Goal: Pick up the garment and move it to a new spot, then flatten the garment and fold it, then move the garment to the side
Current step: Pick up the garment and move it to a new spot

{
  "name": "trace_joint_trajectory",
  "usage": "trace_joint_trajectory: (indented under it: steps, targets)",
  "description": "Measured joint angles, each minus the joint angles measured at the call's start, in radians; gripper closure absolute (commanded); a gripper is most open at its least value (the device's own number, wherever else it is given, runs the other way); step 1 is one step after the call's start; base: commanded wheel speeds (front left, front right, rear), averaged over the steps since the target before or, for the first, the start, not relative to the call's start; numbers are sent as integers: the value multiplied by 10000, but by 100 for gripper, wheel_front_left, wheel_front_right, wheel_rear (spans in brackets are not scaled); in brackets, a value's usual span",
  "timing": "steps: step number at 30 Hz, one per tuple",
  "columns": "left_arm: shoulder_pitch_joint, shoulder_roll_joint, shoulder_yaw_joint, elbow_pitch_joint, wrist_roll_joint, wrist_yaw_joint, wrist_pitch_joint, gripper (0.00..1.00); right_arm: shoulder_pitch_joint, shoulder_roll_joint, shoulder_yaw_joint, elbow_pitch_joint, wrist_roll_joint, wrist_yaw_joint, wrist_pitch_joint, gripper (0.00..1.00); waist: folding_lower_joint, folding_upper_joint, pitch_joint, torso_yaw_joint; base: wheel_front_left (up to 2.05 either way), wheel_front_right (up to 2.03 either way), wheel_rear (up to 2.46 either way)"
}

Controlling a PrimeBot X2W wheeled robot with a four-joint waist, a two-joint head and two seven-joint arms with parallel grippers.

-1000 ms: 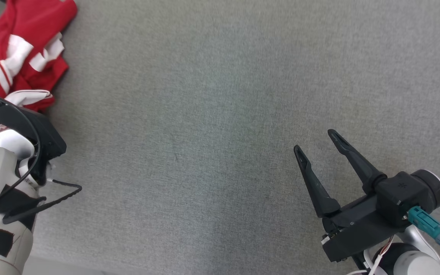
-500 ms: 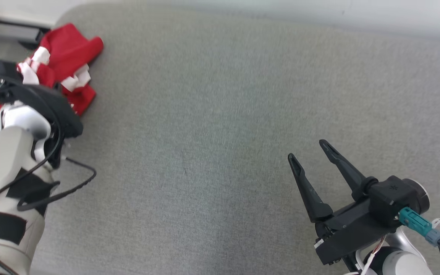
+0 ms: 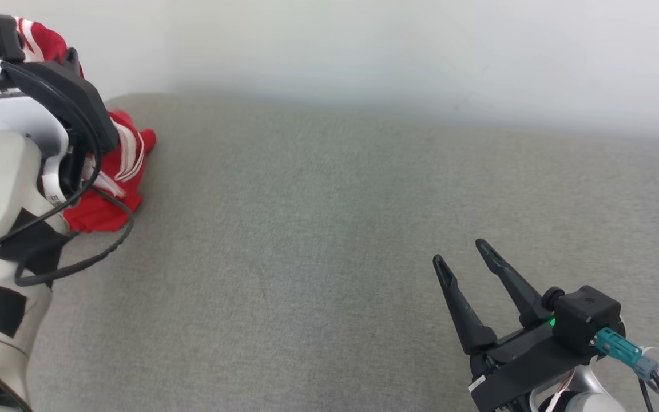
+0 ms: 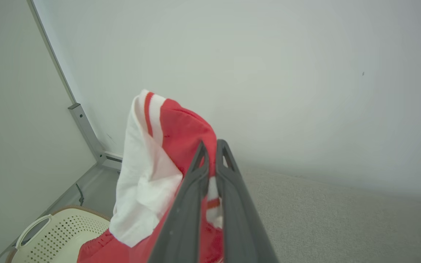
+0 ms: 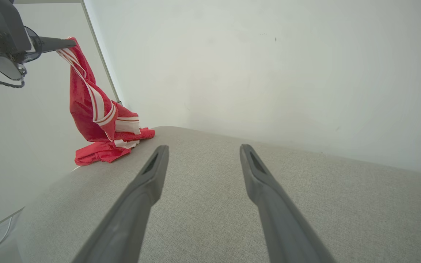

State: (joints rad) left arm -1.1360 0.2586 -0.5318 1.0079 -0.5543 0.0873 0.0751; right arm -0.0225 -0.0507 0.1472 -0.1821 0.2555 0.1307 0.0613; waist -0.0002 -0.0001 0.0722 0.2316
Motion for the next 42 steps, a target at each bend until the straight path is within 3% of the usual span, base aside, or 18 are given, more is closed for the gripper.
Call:
trace_joint_trajectory:
  steps: [8,14,29,42]
  targets:
    - [-479,130,-151,-479,207,173,2,100,200,4,109,186,159,0,-92,0,0,-1,-703,-651,0,0,0]
    - [-860,-408,-270,-995,182,167,17,100,220,8,150,205,203,0,-117,0,1,-1,-945,-1094,0,0,0]
    - [-1611,-1810,-978,-2596,67,-485,-318,100,-72,12,209,245,244,0,-173,0,3,0,-916,-2537,0,0,0]
    - [-1459,-2075,-1503,-3848,-844,-291,-805,100,-312,10,167,303,215,0,-174,0,2,1,-686,-4199,0,0,0]
